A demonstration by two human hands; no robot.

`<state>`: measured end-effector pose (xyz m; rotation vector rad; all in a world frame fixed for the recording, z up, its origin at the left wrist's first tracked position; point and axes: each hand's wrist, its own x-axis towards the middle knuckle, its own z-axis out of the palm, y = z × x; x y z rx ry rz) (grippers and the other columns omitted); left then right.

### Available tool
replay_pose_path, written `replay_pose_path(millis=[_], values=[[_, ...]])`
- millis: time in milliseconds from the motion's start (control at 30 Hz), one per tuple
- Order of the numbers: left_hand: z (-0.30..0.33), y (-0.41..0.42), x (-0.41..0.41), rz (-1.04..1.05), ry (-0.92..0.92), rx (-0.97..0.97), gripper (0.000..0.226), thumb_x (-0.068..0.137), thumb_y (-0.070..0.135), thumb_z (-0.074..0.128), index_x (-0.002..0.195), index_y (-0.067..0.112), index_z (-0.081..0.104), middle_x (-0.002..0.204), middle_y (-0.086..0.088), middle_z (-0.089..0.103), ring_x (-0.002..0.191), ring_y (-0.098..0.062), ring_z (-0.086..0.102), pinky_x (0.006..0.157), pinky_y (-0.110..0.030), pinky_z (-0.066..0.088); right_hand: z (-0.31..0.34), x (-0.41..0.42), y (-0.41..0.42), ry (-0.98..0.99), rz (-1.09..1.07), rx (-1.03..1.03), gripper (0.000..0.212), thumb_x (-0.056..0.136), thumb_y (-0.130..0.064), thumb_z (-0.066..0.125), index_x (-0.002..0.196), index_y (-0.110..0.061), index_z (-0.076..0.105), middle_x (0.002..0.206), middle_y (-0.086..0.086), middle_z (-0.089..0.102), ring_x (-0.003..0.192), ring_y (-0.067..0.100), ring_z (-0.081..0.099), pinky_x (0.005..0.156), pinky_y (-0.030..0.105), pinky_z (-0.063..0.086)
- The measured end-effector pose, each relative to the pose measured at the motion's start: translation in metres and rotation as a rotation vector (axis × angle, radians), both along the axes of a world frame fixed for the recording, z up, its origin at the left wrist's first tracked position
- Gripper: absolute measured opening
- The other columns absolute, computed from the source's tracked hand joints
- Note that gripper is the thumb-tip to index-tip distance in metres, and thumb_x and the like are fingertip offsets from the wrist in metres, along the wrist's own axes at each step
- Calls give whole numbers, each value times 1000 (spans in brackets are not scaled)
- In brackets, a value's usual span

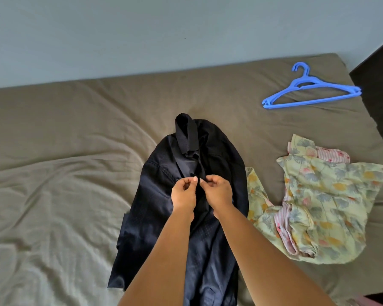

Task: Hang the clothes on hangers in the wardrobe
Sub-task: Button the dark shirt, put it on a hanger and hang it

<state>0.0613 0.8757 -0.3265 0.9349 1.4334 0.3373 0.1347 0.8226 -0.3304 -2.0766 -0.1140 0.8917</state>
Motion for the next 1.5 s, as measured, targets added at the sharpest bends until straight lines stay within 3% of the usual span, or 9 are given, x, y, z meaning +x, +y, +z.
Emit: replay_pose_path(millis=[100, 267, 533, 667, 867, 1000, 1200, 1333, 1500], values=[[22, -4, -1, 55, -37, -16, 15, 92, 25, 65, 99, 12, 67, 100, -6, 70, 98, -19, 66, 90, -35, 55, 18, -1, -4, 53, -37, -14, 24, 79, -32, 79, 81, -10, 69, 76, 3, 69, 73, 19, 66, 71, 34, 57], [48, -14, -10, -55, 62, 111, 7, 93, 24, 64, 90, 19, 64, 90, 4, 66, 88, -11, 62, 71, -19, 49, 42, 1, -14, 407, -119, 113, 14, 88, -7, 68, 102, -6, 65, 99, 8, 67, 95, 18, 64, 81, 32, 54], [63, -23, -12, -50, 100, 111, 8, 94, 27, 62, 95, 18, 63, 88, 9, 62, 83, -5, 58, 65, -16, 44, 49, -4, -16, 419, 47, 40, 28, 98, -21, 53, 121, -7, 61, 119, 7, 64, 110, 19, 60, 85, 29, 50], [63, -22, -9, -21, 110, 119, 6, 94, 25, 63, 93, 19, 64, 86, 11, 62, 80, -2, 57, 65, -16, 44, 54, -8, -10, 351, 102, 24, 29, 98, -23, 54, 123, -9, 62, 116, 6, 66, 110, 20, 61, 95, 35, 49], [61, -27, -9, 117, 4, -15, 7, 93, 20, 64, 96, 16, 69, 93, 1, 70, 88, -9, 65, 70, -19, 52, 58, -12, -8, 164, 22, 8, 19, 96, -19, 58, 110, -9, 66, 103, 5, 67, 96, 19, 63, 84, 30, 52], [61, -26, -7, 139, 18, 9, 7, 92, 20, 66, 95, 14, 70, 88, 3, 69, 82, -6, 64, 64, -14, 48, 56, -14, -8, 154, -14, 19, 15, 92, -19, 63, 103, -10, 70, 98, 5, 70, 92, 20, 67, 86, 37, 56], [58, -15, -4, 79, 71, 8, 10, 91, 22, 67, 85, 15, 71, 86, 0, 71, 86, -14, 67, 73, -24, 54, 58, -10, -12, 287, -70, 161, 17, 88, 3, 62, 96, -7, 72, 86, 8, 73, 80, 15, 72, 74, 24, 58], [59, -7, -6, -82, 144, 96, 25, 89, 39, 67, 75, 18, 69, 75, 2, 70, 74, -12, 65, 70, -26, 54, 58, -5, -8, 260, -64, 166, 10, 74, -4, 80, 82, -9, 75, 78, 9, 74, 77, 20, 73, 73, 28, 59], [53, 5, -9, -61, 107, 28, 21, 90, 19, 67, 72, 10, 67, 70, -3, 66, 64, -11, 63, 61, -23, 52, 62, -3, -5, 279, -15, 164, 13, 72, -3, 82, 79, -6, 72, 73, 7, 72, 65, 12, 69, 58, 18, 52]])
